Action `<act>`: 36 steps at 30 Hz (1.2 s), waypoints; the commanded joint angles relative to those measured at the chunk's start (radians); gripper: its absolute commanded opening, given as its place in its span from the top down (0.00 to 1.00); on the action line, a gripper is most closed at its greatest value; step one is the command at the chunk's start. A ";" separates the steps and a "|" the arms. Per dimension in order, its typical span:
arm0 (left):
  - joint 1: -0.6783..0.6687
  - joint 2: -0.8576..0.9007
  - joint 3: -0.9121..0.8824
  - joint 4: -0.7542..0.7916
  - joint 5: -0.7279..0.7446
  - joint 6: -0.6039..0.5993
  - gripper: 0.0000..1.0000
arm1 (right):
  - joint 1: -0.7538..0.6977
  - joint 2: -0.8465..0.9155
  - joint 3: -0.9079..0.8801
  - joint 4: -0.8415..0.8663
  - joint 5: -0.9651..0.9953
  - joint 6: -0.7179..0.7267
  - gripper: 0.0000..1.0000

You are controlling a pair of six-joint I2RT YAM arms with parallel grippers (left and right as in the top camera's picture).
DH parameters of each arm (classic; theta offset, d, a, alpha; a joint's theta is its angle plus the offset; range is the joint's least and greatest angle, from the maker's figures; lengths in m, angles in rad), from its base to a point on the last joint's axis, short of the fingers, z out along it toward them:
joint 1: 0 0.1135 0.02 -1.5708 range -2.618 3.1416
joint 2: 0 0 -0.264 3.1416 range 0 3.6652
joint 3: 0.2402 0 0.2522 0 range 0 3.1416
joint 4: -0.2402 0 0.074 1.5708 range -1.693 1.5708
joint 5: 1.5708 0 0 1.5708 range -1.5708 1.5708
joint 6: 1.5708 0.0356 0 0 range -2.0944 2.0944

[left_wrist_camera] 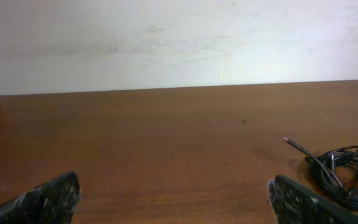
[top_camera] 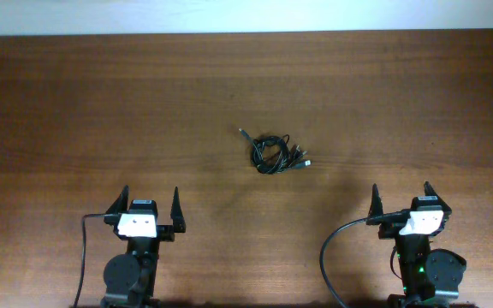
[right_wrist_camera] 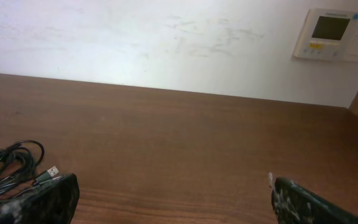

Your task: Untangle cables

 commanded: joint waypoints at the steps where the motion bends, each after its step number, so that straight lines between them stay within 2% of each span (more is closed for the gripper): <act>1: 0.006 -0.006 -0.003 0.048 -0.024 0.034 0.01 | 0.005 -0.006 -0.005 -0.005 -0.016 -0.008 0.01; 28: 0.006 -0.006 -0.003 0.003 -0.023 0.034 0.01 | 0.005 -0.006 -0.005 -0.002 -0.035 -0.006 0.02; 33: 0.006 -0.006 0.000 0.084 0.014 0.034 0.01 | 0.004 -0.006 0.005 0.011 -0.111 -0.006 0.02; 36: 0.006 -0.006 0.036 0.086 0.069 0.027 0.01 | 0.004 -0.006 0.071 0.011 -0.127 0.077 0.02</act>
